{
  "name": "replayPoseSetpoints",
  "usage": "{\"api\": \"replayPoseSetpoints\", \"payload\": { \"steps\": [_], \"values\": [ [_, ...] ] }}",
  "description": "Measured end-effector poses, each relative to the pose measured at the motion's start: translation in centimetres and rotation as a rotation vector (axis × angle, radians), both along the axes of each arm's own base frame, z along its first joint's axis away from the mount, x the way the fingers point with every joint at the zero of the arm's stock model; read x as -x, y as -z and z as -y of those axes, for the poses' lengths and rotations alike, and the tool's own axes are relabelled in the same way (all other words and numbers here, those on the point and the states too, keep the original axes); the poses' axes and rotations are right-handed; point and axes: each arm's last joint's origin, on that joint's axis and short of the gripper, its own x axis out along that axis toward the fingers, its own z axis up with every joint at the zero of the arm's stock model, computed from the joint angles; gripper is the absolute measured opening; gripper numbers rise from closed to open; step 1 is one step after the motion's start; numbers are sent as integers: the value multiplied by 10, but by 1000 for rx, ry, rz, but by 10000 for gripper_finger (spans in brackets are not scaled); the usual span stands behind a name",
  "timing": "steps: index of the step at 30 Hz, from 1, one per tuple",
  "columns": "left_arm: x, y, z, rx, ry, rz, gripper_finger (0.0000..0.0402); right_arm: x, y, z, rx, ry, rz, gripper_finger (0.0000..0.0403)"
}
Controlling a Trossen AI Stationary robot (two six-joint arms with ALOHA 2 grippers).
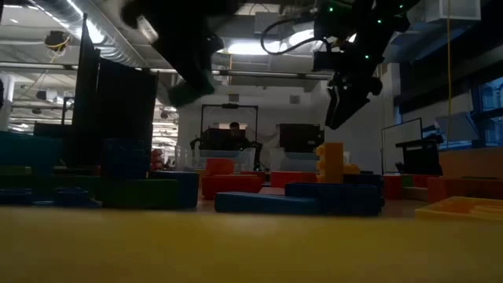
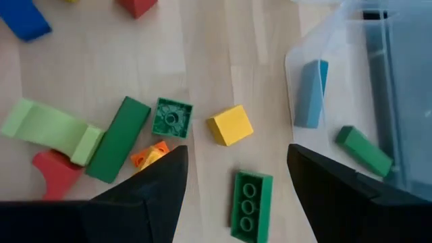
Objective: Sort blocks by size
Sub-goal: Put the green block into the top left transparent bin
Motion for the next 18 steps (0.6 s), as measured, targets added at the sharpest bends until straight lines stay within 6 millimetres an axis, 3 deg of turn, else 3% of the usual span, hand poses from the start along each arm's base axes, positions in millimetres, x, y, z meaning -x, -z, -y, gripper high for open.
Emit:
{"api": "replayPoseSetpoints", "payload": {
  "steps": [10,18],
  "values": [
    [5,4,-122,-174,-61,-58,131,-3,4,4,-55,33,22,253],
    [24,-1,-194,-220,-222,34,133,-12,13,7,-48,4,19,253]
  ]
}}
